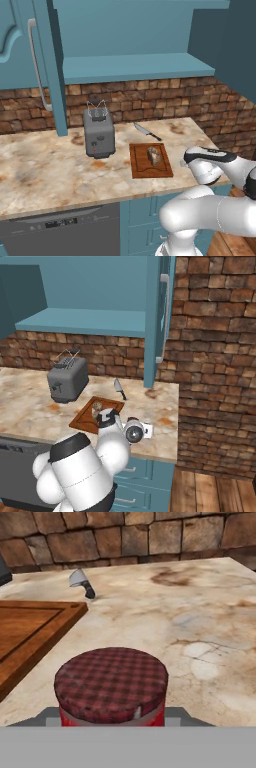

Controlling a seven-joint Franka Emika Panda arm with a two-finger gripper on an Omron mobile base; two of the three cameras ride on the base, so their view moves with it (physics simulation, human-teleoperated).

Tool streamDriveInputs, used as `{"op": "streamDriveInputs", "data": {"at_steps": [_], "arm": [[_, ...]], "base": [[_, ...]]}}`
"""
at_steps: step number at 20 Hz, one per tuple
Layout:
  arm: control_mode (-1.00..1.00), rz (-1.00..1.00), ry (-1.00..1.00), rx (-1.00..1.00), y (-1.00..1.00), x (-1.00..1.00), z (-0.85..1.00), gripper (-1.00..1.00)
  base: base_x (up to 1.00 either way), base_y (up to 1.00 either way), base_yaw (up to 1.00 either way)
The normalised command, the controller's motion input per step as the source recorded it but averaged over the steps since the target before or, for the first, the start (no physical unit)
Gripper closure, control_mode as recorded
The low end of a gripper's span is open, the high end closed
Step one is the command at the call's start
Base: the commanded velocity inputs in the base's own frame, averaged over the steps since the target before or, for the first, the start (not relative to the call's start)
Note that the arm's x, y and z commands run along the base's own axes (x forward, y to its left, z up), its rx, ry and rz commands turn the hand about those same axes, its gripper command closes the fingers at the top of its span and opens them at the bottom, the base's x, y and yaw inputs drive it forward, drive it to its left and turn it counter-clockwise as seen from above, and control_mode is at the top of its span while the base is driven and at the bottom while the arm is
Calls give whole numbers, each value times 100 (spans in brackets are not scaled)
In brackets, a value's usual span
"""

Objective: Pick the bread, place it on the cutting board, pick the jam, place it on the counter, and close the cabinet.

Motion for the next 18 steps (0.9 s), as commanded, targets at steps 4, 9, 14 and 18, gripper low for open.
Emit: {"op": "streamDriveInputs", "data": {"at_steps": [4, 9, 14, 18], "arm": [[-100, 0, 0, 0, 0, 0, -16, 100], [-100, 0, 0, 0, 0, 0, -1, 100], [-100, 0, 0, 0, 0, 0, 0, 100], [-100, 0, 0, 0, 0, 0, 0, -100]], "base": [[0, 0, 0], [0, 0, 0], [0, 0, 0], [0, 0, 0]]}}
